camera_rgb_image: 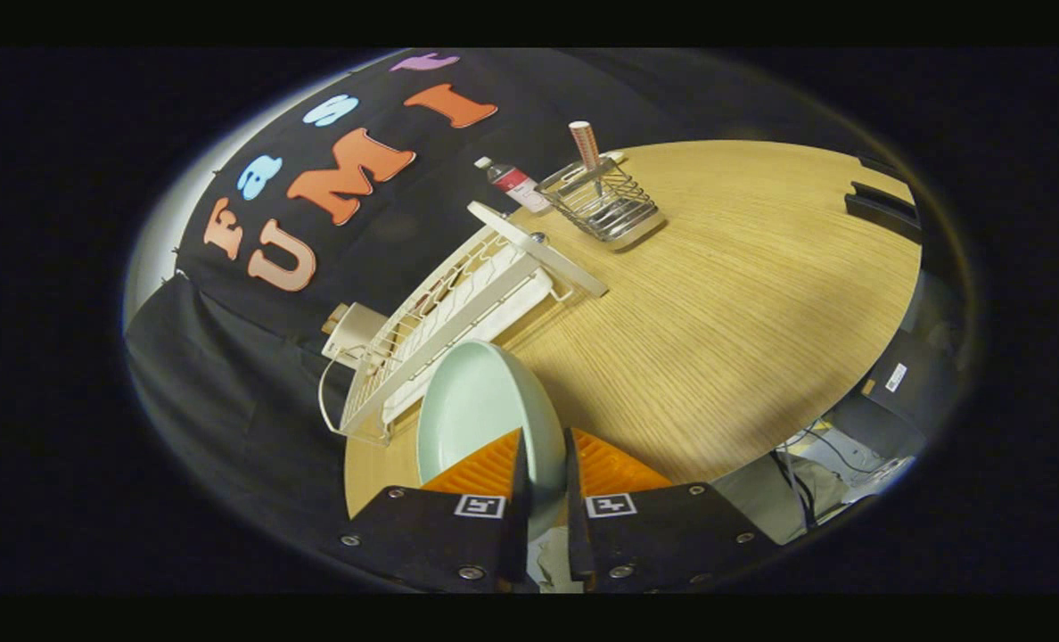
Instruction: Take the plate from the dish rack, then take the spoon from the basket and place it into the plate.
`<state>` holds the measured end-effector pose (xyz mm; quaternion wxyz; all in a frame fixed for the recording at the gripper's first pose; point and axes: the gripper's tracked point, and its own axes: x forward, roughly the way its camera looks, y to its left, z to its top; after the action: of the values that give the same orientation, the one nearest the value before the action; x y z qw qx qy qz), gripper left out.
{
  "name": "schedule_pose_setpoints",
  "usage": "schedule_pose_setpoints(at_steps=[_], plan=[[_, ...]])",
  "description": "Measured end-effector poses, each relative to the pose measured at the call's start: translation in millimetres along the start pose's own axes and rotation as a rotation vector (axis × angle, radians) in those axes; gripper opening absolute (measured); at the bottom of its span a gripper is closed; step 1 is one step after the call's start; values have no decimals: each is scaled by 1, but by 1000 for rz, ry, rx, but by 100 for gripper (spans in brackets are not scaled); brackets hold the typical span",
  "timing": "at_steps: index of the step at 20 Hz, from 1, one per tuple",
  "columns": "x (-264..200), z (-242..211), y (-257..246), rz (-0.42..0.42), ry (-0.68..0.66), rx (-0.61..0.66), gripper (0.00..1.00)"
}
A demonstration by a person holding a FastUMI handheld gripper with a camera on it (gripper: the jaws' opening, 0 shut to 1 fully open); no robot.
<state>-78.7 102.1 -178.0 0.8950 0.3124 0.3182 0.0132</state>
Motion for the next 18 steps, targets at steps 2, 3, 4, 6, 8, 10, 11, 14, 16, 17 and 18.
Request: schedule_pose_setpoints(at_steps=[2, 3, 4, 6, 8, 10, 11, 14, 16, 17, 18], plan=[[1, 4, -4, -15, -12, -10, 21], [-1, 7, -6, -21, -17, -15, 24], [2, 9, -6, -26, -18, -26, 26], [-1, 11, -7, -25, -30, -46, 30], [-2, 19, -11, -35, -56, -83, 36], [-4, 28, -16, -56, -89, -131, 46], [-4, 34, -17, -63, -105, -149, 52], [-8, 52, -23, -87, -154, -195, 64], [-12, 67, -27, -116, -202, -247, 75], [-13, 77, -28, -127, -226, -286, 80], [-15, 85, -27, -134, -245, -315, 83]])
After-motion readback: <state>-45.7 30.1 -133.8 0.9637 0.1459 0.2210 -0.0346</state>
